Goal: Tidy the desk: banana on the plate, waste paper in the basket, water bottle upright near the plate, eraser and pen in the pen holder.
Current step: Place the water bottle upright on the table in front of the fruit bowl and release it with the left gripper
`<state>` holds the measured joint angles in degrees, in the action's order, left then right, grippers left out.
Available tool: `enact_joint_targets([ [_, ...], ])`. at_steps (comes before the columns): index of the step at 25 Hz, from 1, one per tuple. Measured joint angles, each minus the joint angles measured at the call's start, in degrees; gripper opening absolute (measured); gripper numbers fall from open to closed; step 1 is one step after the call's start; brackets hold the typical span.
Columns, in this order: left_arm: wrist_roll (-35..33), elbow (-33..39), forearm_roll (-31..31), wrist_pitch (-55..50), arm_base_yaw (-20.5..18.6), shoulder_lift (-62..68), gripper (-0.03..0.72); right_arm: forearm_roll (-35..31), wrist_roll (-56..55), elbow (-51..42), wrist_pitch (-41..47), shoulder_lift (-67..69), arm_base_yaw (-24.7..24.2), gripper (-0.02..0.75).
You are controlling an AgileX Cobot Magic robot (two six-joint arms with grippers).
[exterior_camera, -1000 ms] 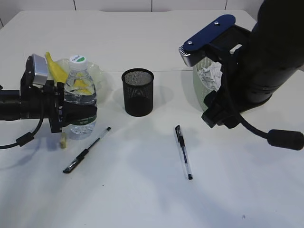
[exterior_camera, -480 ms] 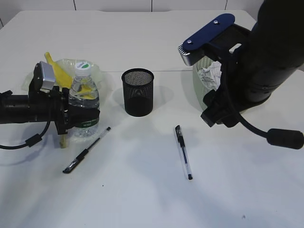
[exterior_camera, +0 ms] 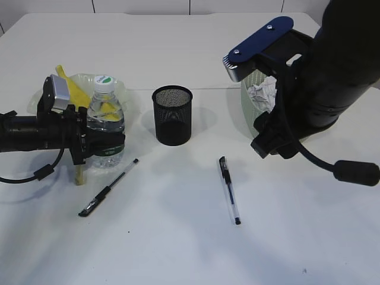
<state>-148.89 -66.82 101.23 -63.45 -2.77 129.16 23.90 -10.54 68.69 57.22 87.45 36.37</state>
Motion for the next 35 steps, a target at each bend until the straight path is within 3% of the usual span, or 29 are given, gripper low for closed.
enact_joint_targets([
  [11,0.0,0.0,0.0,0.0,0.0,0.03,0.384,0.0,0.0,0.0,0.2,0.0,0.0,0.532],
  [25,0.0,0.0,0.0,0.0,0.0,0.03,0.472,0.87,0.0,0.0,0.32,0.0,0.0,0.532],
  [35,0.0,-0.23,0.76,-1.99,-0.95,0.03,0.575,1.57,0.0,0.0,0.42,0.0,0.0,0.532],
])
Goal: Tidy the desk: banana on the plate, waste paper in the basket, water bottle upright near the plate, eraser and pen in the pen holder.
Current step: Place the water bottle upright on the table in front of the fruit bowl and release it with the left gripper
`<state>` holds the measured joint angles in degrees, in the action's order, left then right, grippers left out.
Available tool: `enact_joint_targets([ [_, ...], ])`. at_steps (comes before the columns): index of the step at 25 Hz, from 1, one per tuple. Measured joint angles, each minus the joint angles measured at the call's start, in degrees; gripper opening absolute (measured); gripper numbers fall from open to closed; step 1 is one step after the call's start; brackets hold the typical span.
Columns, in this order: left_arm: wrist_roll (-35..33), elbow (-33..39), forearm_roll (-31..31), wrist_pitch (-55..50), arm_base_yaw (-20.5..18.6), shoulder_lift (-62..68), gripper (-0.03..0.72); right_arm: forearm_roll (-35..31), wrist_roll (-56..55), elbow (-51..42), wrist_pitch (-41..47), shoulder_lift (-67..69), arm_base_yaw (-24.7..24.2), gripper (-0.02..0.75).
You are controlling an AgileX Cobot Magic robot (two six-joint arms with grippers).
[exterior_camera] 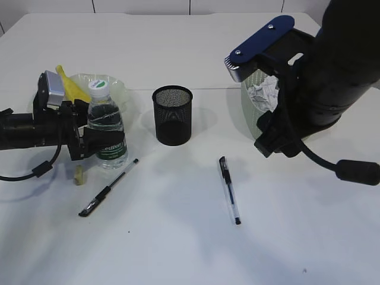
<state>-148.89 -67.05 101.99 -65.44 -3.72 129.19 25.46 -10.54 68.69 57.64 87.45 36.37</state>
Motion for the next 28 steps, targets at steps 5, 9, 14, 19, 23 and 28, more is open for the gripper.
enact_joint_targets([
  [5,0.0,0.0,0.0,0.01,-0.24,0.0,0.589,0.23,0.0,0.0,0.1,0.0,0.0,0.532],
  [9,0.0,0.0,0.0,0.01,-0.24,0.0,0.599,0.33,0.0,0.0,0.1,0.0,0.0,0.532],
  [14,0.0,0.0,0.0,0.01,-0.24,-0.49,0.601,0.33,0.0,0.0,0.21,0.0,0.0,0.532],
  [19,0.0,0.0,0.0,-0.12,-0.24,-2.91,0.6,0.33,0.0,0.0,0.21,0.0,0.0,0.532],
  [23,0.61,0.0,0.0,-0.12,-0.24,-4.45,0.6,0.33,0.0,0.0,0.31,0.0,0.0,0.532],
  [28,1.79,0.0,0.0,-0.14,-0.24,-6.77,0.598,0.34,0.0,0.0,0.31,0.0,0.0,0.531],
])
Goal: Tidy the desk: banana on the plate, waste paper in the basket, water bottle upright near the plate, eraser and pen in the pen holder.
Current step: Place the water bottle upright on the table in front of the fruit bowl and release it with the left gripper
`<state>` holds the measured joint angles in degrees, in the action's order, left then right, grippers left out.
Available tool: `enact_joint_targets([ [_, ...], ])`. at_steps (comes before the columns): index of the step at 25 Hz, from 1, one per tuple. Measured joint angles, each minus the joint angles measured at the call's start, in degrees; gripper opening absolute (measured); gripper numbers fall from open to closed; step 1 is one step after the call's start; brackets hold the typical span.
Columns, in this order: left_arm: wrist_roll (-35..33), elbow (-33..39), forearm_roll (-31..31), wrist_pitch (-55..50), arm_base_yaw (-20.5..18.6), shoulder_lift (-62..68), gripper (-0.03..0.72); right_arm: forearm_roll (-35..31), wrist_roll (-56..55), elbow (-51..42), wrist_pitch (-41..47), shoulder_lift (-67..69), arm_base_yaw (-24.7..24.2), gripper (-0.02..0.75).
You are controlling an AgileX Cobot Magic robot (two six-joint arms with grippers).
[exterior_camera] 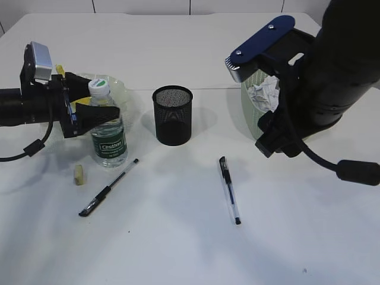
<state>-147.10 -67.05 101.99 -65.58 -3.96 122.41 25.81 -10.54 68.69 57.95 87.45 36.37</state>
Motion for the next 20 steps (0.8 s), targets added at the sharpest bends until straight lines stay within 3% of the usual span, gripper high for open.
enact_joint_targets([
  [11,2.8,0.0,0.0,-0.09,-0.08,-5.27,0.594,0.0,0.0,0.0,0.11,0.0,0.0,0.531],
  [20,10.79,0.0,-0.11,-0.09,-0.08,-12.71,0.594,0.1,0.0,0.0,0.11,0.0,0.0,0.531],
])
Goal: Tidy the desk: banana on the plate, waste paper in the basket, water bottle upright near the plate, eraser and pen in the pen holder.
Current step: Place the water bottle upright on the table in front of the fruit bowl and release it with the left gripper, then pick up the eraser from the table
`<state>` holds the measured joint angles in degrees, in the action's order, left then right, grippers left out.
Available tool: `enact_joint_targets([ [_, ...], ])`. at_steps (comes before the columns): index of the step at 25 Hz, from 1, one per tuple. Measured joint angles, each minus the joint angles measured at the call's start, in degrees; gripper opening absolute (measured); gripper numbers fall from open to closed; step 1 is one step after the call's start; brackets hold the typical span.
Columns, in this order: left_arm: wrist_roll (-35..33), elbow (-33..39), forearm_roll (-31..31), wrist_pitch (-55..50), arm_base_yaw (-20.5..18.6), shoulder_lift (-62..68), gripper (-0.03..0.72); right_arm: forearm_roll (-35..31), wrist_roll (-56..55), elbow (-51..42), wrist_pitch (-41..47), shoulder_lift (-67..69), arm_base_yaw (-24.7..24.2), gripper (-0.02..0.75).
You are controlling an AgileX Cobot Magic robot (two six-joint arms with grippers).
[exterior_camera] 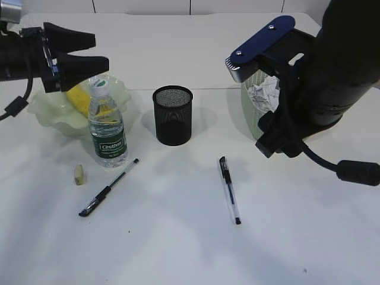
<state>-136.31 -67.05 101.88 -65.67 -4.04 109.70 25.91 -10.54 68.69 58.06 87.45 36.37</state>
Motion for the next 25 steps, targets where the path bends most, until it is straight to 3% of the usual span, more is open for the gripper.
enact_joint_targets([
  [5,8.06,0.0,-2.67,6.0,0.0,-6.93,0.593,0.0,0.0,0.0,0.0,0.0,0.0,0.531],
  [13,25.18,0.21,-17.22,18.6,0.0,-18.35,0.593,0.0,0.0,0.0,0.0,0.0,0.0,0.531],
  [20,44.32,1.36,-34.31,22.95,0.0,-23.87,0.578,0.0,0.0,0.0,0.0,0.0,0.0,0.531],
  [25,65.1,1.84,-49.37,23.77,0.0,-25.91,0.574,0.0,0.0,0.0,0.39,0.0,0.0,0.531],
])
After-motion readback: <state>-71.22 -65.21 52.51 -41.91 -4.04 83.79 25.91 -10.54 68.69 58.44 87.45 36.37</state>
